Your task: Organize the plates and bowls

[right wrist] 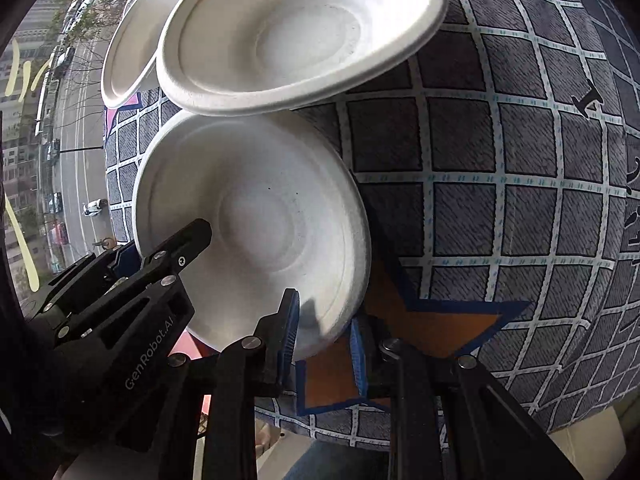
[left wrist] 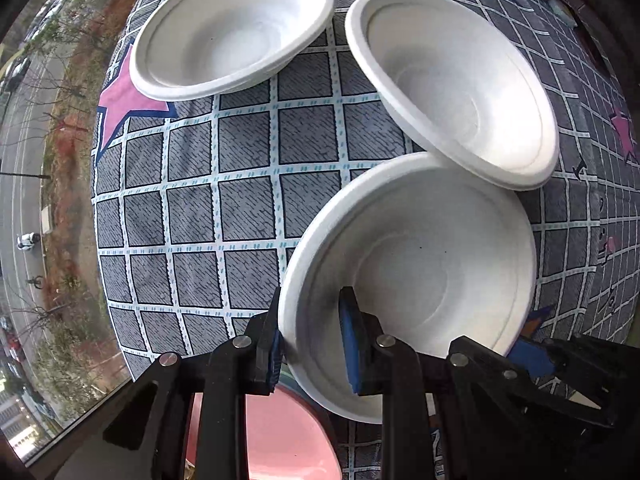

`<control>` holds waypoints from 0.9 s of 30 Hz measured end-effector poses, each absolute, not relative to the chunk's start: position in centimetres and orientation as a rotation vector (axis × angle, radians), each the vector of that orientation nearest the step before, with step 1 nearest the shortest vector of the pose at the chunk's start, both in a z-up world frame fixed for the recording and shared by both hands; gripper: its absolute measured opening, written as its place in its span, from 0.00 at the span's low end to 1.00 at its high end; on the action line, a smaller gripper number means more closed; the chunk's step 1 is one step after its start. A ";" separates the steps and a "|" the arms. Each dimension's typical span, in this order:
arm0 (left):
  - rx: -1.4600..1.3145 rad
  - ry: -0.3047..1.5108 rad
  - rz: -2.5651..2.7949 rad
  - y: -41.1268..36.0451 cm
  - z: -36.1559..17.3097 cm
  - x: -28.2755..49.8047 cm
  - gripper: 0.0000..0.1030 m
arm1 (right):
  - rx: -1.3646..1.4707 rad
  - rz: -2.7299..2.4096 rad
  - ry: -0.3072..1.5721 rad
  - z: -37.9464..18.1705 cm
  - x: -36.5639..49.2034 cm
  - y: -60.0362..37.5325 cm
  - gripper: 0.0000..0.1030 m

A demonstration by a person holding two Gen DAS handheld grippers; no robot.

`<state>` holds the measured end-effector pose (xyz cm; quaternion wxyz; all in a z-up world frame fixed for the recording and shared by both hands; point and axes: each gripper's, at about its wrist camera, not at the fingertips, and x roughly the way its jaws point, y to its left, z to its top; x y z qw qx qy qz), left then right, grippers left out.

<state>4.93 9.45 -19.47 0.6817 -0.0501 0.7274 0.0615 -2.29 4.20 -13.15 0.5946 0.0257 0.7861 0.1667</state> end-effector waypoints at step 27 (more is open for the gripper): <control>0.018 1.658 -0.062 -13.4 -19.0 7.5 0.61 | 0.069 0.177 1.758 -7.4 -0.6 -23.6 0.25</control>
